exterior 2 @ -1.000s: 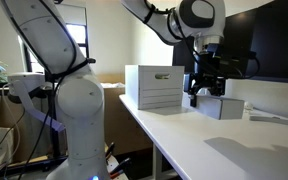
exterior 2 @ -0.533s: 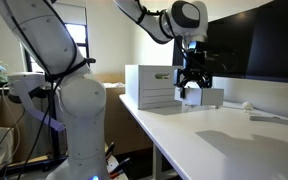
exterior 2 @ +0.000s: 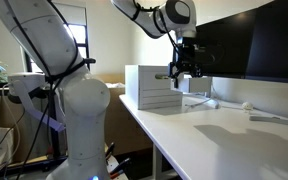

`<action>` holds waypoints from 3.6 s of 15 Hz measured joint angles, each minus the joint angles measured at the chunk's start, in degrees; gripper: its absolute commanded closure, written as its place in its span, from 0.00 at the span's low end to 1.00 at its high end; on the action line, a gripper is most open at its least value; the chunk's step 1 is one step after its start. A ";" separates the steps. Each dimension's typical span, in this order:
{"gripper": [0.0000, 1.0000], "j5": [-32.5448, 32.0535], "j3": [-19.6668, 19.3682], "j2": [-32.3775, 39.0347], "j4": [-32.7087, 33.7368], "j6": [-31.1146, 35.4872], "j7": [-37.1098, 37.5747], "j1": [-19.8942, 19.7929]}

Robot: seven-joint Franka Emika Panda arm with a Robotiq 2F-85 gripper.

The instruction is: Put the small box in the large box

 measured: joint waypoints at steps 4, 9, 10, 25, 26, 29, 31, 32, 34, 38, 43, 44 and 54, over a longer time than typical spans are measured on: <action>0.42 0.35 2.66 -0.10 1.06 -0.66 6.11 2.80; 0.42 1.38 5.84 -0.16 3.02 -1.08 14.28 6.37; 0.42 1.60 6.27 -0.16 3.67 -1.27 15.73 6.97; 0.17 2.05 8.01 -0.15 9.55 -2.91 24.44 10.46; 0.42 2.05 8.01 -0.15 9.55 -2.91 24.45 10.46; 0.42 2.00 7.99 -0.08 9.55 -2.91 24.45 10.52; 0.42 1.98 8.12 -0.10 9.69 -2.90 24.45 10.64; 0.42 1.98 8.33 -0.11 10.01 -2.90 24.45 10.70; 0.42 1.98 8.94 -0.12 11.03 -2.90 24.45 10.78; 0.42 1.96 10.07 -0.05 14.25 -2.98 24.45 10.89; 0.42 1.81 10.63 1.74 19.88 -4.49 24.09 11.87; 0.42 1.81 10.74 2.48 21.12 -5.00 23.86 12.33; 0.42 1.94 13.46 11.86 34.13 -7.85 16.03 15.31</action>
